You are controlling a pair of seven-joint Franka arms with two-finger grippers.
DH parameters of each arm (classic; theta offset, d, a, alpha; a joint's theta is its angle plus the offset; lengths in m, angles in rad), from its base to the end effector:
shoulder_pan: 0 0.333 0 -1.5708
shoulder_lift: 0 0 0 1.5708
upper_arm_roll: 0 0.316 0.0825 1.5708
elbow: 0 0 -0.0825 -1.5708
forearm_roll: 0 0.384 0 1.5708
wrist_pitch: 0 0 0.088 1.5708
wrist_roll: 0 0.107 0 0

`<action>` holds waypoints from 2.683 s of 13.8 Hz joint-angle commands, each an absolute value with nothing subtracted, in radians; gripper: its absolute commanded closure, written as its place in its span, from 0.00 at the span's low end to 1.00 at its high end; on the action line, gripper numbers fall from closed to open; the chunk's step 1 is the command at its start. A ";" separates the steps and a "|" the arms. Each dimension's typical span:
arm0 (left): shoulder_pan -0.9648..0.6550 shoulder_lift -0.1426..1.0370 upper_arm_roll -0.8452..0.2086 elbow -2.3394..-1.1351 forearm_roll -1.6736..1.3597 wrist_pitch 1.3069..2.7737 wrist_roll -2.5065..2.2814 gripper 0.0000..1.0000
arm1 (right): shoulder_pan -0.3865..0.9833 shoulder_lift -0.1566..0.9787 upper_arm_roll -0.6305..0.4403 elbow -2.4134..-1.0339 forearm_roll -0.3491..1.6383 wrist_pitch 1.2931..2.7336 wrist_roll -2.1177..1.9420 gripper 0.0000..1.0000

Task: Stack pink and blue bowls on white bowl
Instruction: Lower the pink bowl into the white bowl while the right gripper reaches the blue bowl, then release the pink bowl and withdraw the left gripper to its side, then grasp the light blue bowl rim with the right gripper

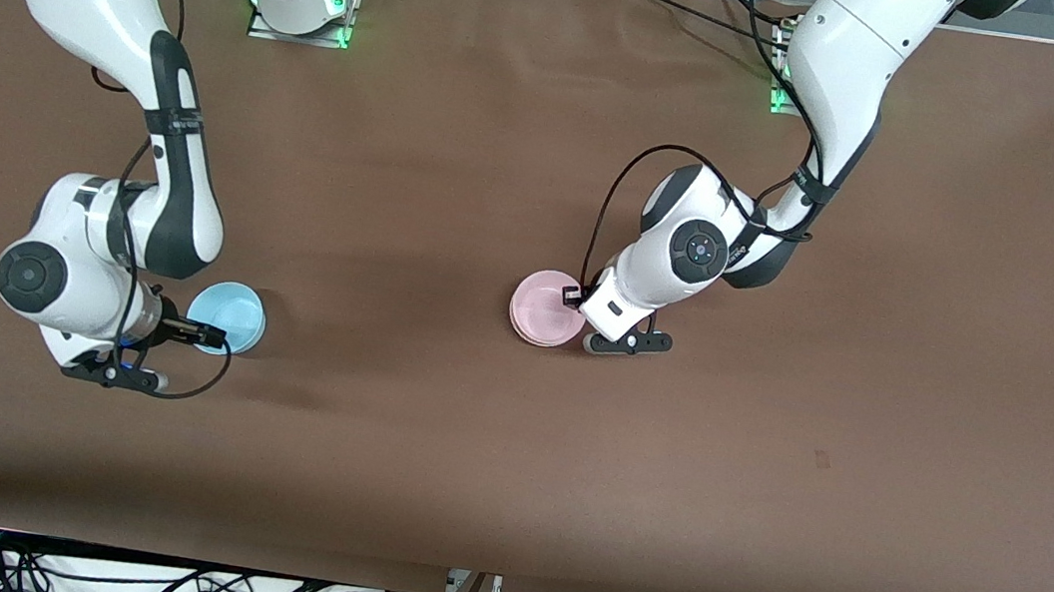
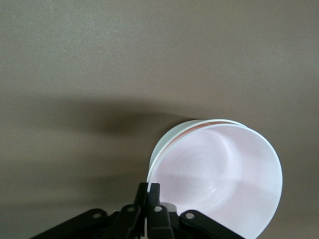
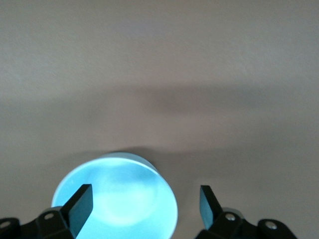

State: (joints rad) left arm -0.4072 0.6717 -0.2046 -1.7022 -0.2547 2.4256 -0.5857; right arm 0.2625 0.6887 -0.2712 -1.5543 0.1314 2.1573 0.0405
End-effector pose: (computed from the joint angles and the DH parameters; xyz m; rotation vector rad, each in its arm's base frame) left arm 0.5663 -0.3804 0.2158 2.8430 0.2994 -0.1749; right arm 0.6963 0.0264 0.2491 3.0717 -0.1097 -0.0886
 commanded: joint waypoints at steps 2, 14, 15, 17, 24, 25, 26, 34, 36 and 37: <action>-0.399 0.647 -0.209 -1.698 -0.233 2.421 -0.615 0.00 | 0.265 0.565 -0.270 -1.748 0.124 2.261 0.021 0.05; -0.014 0.272 -0.094 -1.663 -0.020 1.921 -0.321 0.00 | 0.253 0.506 -0.284 -1.971 0.130 2.499 -0.058 0.10; 0.006 0.241 -0.059 -1.661 -0.020 1.901 -0.234 0.00 | 0.239 0.508 -0.284 -1.970 0.130 2.511 -0.066 0.10; 0.020 0.206 0.007 -1.637 -0.020 1.821 -0.106 0.00 | 0.230 0.517 -0.284 -1.967 0.140 2.539 -0.086 0.13; 0.104 0.181 0.009 -1.477 0.023 1.565 -0.024 0.00 | 0.230 0.528 -0.276 -1.976 0.160 2.582 -0.078 0.16; 0.104 0.184 0.008 -1.476 0.017 1.565 -0.026 0.00 | 0.230 0.526 -0.275 -1.976 0.160 2.582 -0.078 0.17; 0.103 0.190 0.008 -1.471 0.006 1.565 -0.026 0.00 | 0.230 0.528 -0.273 -1.976 0.160 2.582 -0.078 0.19; 0.081 0.193 0.002 -1.463 -0.003 1.559 -0.028 0.00 | 0.230 0.538 -0.258 -1.979 0.193 2.580 -0.074 0.53; 0.081 0.193 0.002 -1.463 -0.005 1.559 -0.029 0.00 | 0.230 0.538 -0.258 -1.979 0.193 2.580 -0.074 0.65; 0.081 0.193 0.000 -1.463 -0.005 1.559 -0.028 0.00 | 0.230 0.540 -0.256 -1.979 0.193 2.580 -0.074 0.70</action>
